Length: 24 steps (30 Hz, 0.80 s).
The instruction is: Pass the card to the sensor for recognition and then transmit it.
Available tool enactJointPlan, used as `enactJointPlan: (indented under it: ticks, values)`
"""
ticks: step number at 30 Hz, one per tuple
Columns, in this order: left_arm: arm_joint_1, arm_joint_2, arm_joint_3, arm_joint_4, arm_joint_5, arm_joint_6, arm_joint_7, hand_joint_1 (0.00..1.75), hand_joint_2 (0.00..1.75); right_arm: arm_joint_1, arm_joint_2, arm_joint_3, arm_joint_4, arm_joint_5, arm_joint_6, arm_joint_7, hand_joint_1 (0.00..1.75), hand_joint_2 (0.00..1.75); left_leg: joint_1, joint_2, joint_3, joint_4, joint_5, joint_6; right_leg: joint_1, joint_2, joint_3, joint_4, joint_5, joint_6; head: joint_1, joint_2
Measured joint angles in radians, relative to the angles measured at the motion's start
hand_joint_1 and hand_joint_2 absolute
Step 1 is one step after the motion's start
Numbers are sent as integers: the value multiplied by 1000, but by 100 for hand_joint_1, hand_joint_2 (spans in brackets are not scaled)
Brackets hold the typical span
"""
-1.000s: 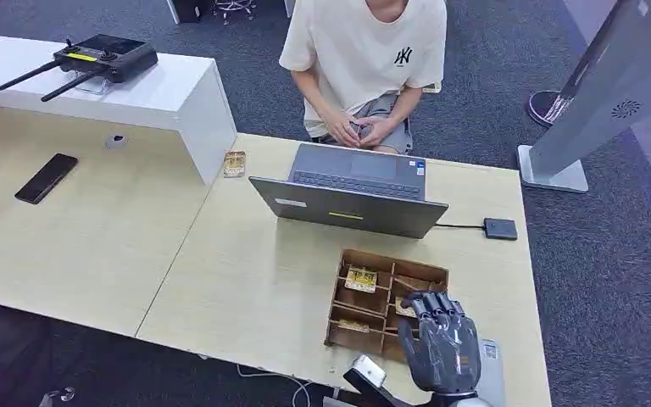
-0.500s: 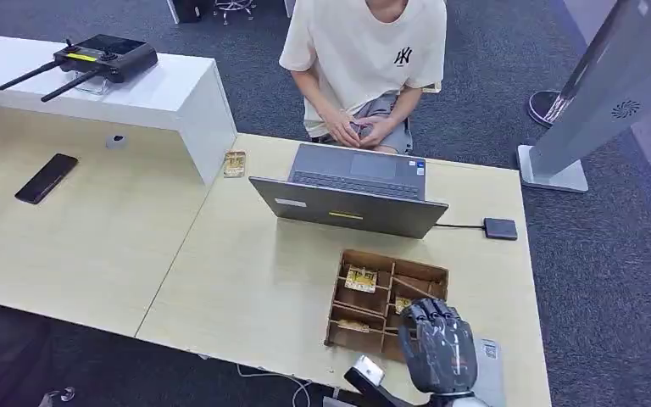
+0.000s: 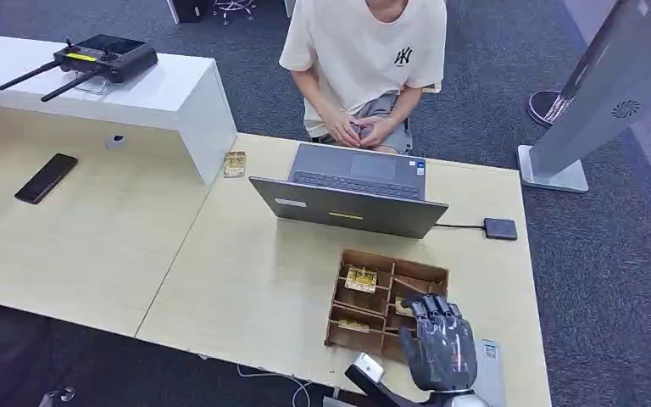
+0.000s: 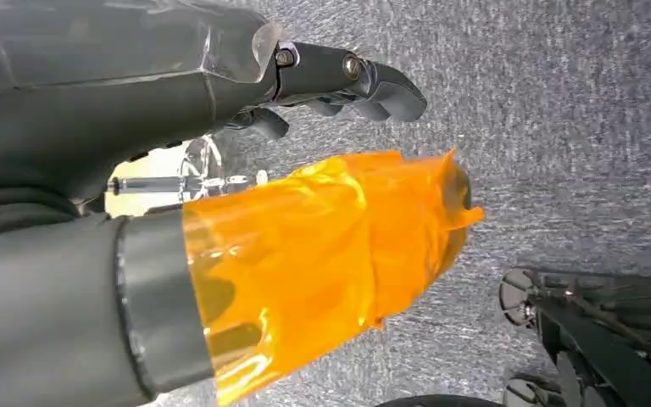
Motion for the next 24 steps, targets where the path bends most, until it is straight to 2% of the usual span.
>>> enactJointPlan:
  ticks: [2, 3, 5, 8, 9, 12, 17, 18, 24]
  values:
    - [0, 0, 0, 0, 4, 0, 1, 0, 0, 0, 0, -3, 1, 1, 0, 2, 80, 175, 0, 0, 0, 0, 0, 0, 0, 0, 0, 0, 0, 0, 0, 0]
    - [0, 0, 0, 0, 5, 0, 2, 0, 0, 0, 0, -3, 2, 1, 0, 5, 86, 175, 0, 0, 0, 0, 0, 0, 0, 0, 0, 0, 0, 0, 0, 0]
    - [0, 0, 0, 0, 7, 0, 3, 0, 0, 0, 0, -4, 4, 2, 0, 5, 80, 175, 0, 0, 0, 0, 0, 0, 0, 0, 0, 0, 0, 0, 0, 0]
    - [0, 0, 0, 0, 11, -1, 7, 0, 0, 0, 0, -5, 5, 6, 0, 5, 84, 175, 0, 0, 0, 0, 0, 0, 0, 0, 0, 0, 0, 0, 0, 0]
    - [0, 0, 0, 0, 12, -1, 8, 0, 0, 0, 0, -6, 5, 6, 0, 5, 77, 175, 0, 0, 0, 0, 0, 0, 0, 0, 0, 0, 0, 0, 0, 0]
    - [0, 0, -1, 0, 16, -2, 9, 0, 0, -1, 0, -8, 5, 10, 0, 6, 75, 175, 0, 0, 0, 0, 0, 0, 0, 0, 0, 0, 0, 0, 0, 0]
    - [0, 0, -2, 0, 24, -4, 15, 0, 0, -2, 6, -22, 11, 18, 2, 8, 73, 175, 0, 0, 0, 0, 0, 0, 0, 0, 0, 0, 0, 0, 0, 0]
    - [0, 0, -2, 0, 26, -5, 17, 0, 0, -3, 6, -24, 11, 18, 3, 8, 80, 175, 0, 0, 0, 0, 0, 0, 0, 0, 0, 0, 0, 0, 0, 0]
    - [0, 0, -3, 0, 34, -8, 18, 0, 0, -4, 6, -29, 11, 22, 10, 11, 73, 175, 0, 0, 0, 0, 0, 0, 0, 0, 0, 0, 0, 0, 0, 0]
